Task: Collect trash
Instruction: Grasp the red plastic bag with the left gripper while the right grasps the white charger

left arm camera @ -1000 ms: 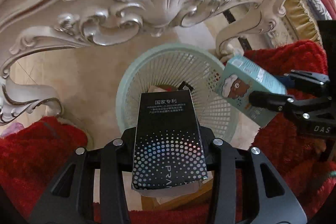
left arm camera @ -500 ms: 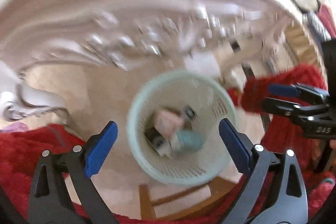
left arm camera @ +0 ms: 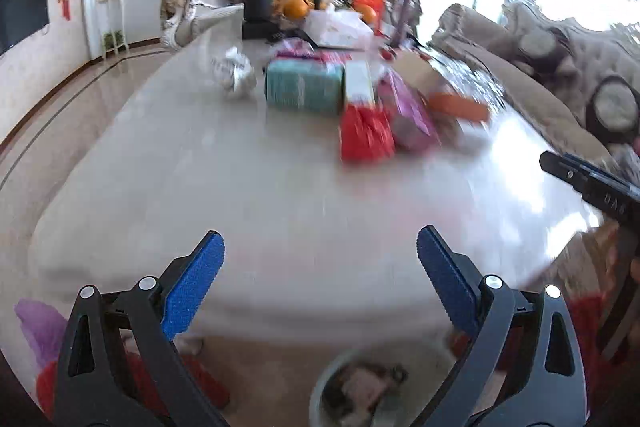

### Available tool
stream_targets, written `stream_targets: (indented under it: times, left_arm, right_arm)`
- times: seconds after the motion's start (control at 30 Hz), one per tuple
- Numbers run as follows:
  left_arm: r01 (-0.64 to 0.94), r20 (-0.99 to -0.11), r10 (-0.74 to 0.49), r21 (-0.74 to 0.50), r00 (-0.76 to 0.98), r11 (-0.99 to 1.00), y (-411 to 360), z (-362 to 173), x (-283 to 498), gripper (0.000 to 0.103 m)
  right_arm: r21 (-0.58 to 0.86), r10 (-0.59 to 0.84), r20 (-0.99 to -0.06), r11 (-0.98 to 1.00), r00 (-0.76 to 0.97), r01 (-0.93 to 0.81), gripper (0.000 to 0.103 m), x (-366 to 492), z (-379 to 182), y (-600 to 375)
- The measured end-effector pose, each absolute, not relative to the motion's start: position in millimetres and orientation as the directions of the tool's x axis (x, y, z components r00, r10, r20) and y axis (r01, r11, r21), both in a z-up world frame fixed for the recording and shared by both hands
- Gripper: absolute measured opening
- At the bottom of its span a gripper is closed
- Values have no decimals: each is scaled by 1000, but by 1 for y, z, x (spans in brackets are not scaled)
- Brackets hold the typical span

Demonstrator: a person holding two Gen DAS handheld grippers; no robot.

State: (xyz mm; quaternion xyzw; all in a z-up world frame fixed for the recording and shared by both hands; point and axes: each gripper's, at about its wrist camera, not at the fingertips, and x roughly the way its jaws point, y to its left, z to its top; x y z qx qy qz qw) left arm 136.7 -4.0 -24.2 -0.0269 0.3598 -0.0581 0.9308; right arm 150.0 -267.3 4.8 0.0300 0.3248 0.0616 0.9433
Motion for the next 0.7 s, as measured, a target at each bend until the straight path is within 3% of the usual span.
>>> stream_targets:
  times: [0.3,0.7]
  left_arm:
    - [93,-669,-170,-149,724,984,-23,-24,212,94]
    - [45,-743,-98,-91,663,995,-45,-44,253,94]
  right_arm:
    - [54,87,-681,996,727,-68,66,213,-17,-243]
    - [62,70,-728,997,682,-36,66,237,-33,-234]
